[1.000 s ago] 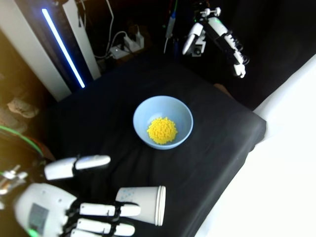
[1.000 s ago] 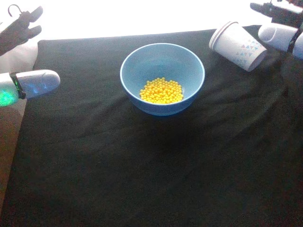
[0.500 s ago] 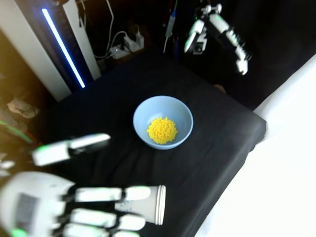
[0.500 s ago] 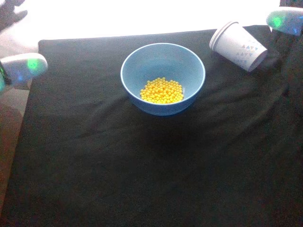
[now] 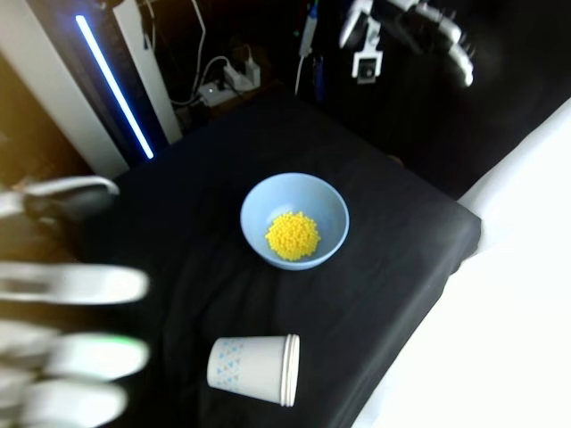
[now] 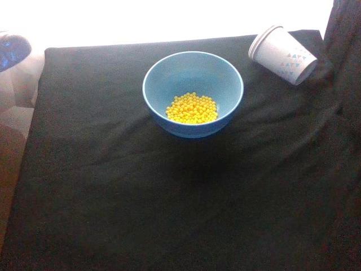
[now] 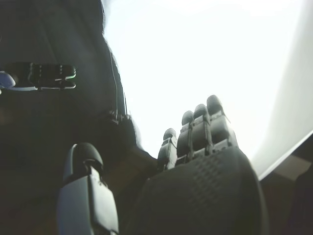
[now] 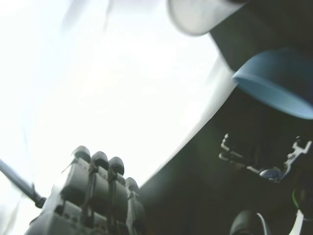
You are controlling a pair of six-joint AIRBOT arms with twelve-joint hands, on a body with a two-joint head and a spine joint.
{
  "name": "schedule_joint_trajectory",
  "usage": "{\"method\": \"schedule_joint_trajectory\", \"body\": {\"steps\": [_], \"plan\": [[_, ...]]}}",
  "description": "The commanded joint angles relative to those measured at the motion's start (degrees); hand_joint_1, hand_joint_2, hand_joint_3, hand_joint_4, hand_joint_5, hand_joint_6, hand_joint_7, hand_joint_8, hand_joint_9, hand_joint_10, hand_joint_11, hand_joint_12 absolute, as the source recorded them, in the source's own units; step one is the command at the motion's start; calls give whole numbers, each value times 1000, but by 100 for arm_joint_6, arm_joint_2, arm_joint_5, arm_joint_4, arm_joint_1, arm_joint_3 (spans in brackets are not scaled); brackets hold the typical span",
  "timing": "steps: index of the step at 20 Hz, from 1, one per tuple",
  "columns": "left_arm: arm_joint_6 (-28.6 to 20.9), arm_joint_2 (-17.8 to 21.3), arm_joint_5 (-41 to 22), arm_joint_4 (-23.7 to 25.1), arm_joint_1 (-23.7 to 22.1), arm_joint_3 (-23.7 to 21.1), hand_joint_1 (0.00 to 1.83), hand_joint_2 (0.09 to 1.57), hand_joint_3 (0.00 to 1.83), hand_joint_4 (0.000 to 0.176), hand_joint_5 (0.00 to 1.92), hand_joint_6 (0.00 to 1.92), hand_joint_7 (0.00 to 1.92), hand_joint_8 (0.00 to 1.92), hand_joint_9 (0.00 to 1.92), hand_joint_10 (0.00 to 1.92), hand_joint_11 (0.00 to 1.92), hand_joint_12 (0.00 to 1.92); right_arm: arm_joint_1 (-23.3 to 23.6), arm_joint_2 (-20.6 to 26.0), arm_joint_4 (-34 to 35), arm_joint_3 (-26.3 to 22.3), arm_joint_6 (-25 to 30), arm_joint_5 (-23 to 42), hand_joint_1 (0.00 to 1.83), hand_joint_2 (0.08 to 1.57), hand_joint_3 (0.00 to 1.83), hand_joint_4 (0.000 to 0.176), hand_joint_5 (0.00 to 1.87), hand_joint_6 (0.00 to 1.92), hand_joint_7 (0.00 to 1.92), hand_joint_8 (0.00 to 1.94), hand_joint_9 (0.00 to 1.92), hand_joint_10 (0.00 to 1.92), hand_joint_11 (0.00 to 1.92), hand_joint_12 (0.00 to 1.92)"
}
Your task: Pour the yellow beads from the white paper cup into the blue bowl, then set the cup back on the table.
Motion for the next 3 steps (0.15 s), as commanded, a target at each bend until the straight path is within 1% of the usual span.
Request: {"method": "schedule_joint_trajectory", "body": {"steps": [1, 2, 3], "plan": [[-18, 75, -848, -115, -57, -15, 362, 969, 3, 157, 42, 4, 120, 10, 89, 6, 0, 314, 0, 67, 86, -59, 29, 852, 531, 686, 0, 176, 39, 2, 188, 4, 104, 10, 33, 26], [-18, 98, -949, -74, -63, -27, 387, 926, 0, 146, 33, 0, 125, 5, 93, 2, 0, 338, -128, 163, 118, -205, 28, 1103, 475, 705, 1, 176, 54, 5, 218, 11, 87, 1, 38, 31], [-18, 105, -991, -54, -68, -32, 387, 926, 0, 146, 33, 0, 125, 5, 93, 2, 0, 338, -172, 189, 141, -240, 28, 1196, 475, 705, 1, 176, 54, 5, 218, 11, 87, 1, 38, 31]]}}
